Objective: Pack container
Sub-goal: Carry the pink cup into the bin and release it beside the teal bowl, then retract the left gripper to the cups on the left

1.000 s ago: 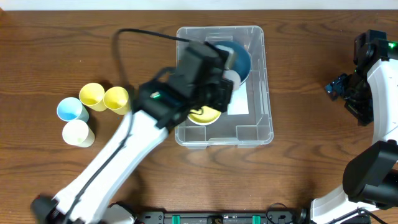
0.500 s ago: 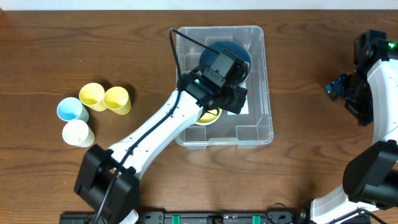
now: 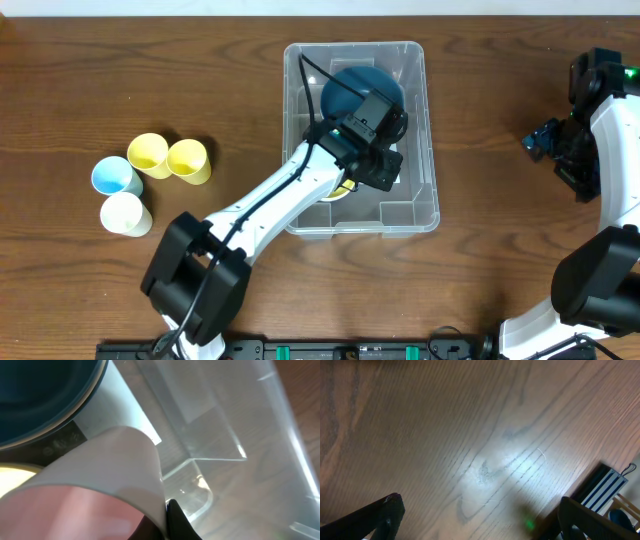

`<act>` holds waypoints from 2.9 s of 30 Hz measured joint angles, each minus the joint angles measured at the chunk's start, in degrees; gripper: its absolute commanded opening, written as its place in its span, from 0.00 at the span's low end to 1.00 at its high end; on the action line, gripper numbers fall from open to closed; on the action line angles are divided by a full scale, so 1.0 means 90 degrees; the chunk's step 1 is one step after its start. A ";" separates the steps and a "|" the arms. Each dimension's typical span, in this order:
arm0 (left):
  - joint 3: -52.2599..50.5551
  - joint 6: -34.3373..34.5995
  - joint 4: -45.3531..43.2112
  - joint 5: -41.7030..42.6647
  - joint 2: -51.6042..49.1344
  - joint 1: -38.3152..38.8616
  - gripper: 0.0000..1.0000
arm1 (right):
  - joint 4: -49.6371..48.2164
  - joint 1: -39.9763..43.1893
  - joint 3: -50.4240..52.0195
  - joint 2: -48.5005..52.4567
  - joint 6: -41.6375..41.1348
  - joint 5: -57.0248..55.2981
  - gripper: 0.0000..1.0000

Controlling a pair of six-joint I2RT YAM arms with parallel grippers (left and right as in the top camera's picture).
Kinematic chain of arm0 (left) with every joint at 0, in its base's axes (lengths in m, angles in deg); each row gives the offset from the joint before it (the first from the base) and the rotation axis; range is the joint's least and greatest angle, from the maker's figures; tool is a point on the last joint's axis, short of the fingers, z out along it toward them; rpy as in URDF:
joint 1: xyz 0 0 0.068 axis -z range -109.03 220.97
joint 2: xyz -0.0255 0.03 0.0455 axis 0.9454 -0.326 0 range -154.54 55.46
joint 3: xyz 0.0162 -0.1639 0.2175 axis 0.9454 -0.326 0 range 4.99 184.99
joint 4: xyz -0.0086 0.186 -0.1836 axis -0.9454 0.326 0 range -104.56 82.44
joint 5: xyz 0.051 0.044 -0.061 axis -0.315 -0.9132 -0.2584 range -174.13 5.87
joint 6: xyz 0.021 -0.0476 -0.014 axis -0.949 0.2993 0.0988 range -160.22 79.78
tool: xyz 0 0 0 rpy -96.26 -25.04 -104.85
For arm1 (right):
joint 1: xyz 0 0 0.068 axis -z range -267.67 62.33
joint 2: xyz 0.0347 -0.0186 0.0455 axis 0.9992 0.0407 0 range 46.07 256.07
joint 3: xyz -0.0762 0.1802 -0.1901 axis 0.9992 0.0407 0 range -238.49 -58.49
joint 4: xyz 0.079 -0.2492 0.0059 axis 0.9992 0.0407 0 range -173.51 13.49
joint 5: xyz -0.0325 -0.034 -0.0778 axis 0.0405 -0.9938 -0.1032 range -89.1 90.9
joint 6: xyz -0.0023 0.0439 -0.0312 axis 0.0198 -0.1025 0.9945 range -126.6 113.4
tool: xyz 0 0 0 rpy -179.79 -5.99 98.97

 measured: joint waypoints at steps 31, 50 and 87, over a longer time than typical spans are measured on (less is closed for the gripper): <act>0.0321 -0.0151 -0.0299 -0.0233 -0.0143 -0.0097 0.77 | 0.0000 0.0000 0.0000 0.0000 0.0000 0.0000 0.99; 0.0583 0.1817 0.3546 -0.1474 0.1928 -0.5163 0.98 | 0.0000 0.0000 0.0000 0.0000 -0.0010 0.0000 0.99; -0.2149 0.1132 0.2210 -0.2263 0.1911 -0.6725 0.98 | 0.0000 0.0000 0.0000 0.0000 -0.0010 0.0000 0.99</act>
